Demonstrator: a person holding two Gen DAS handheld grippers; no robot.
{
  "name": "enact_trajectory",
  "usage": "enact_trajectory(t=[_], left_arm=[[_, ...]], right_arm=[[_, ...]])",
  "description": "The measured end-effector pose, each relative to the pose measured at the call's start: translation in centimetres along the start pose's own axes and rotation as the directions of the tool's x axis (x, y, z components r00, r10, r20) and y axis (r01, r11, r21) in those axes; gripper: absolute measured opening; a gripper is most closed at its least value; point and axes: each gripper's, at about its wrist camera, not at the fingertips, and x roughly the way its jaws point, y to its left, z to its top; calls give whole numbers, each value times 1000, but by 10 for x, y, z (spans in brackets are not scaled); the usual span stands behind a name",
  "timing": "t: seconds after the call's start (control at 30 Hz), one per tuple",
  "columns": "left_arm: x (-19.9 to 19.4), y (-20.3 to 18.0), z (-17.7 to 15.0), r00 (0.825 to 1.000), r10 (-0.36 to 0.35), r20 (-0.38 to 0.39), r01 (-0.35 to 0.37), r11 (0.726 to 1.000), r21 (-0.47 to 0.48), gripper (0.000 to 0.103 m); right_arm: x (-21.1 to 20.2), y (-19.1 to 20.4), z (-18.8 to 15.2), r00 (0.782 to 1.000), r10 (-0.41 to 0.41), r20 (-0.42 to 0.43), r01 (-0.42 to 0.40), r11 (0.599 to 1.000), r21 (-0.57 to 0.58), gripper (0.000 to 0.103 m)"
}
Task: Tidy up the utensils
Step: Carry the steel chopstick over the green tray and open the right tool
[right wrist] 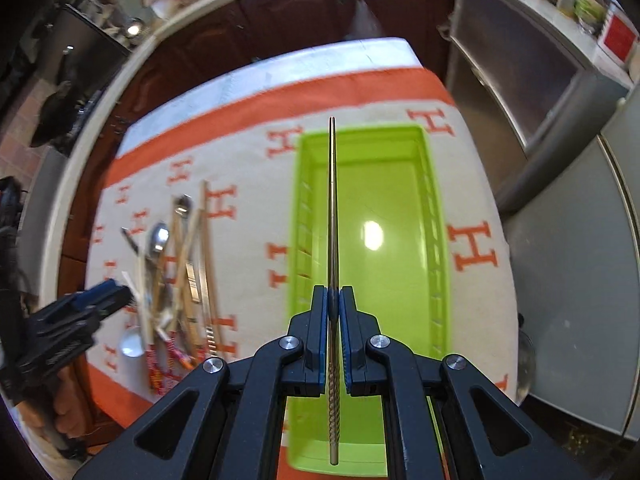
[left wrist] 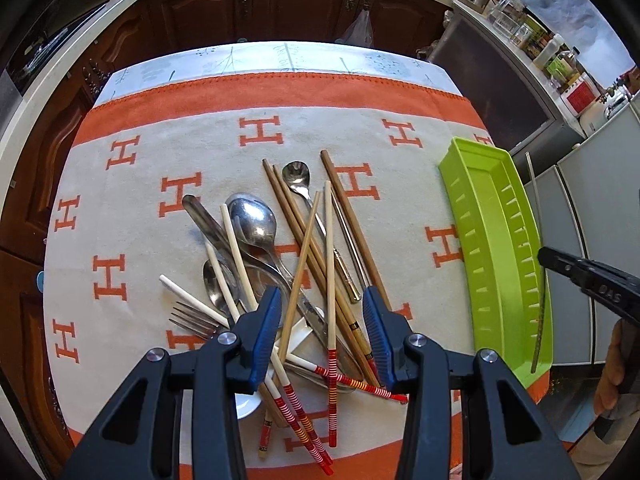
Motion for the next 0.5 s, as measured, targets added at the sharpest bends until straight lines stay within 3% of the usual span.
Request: enact_trajectory(t=[0.27, 0.5], left_arm=[[-1, -3, 0, 1000, 20, 5, -20, 1000, 7, 41], [5, 4, 2, 999, 32, -11, -32, 999, 1, 41]], right_arm=[[45, -18, -8, 993, -84, -79, 85, 996, 15, 7], [29, -9, -4, 996, -88, -35, 89, 996, 28, 12]])
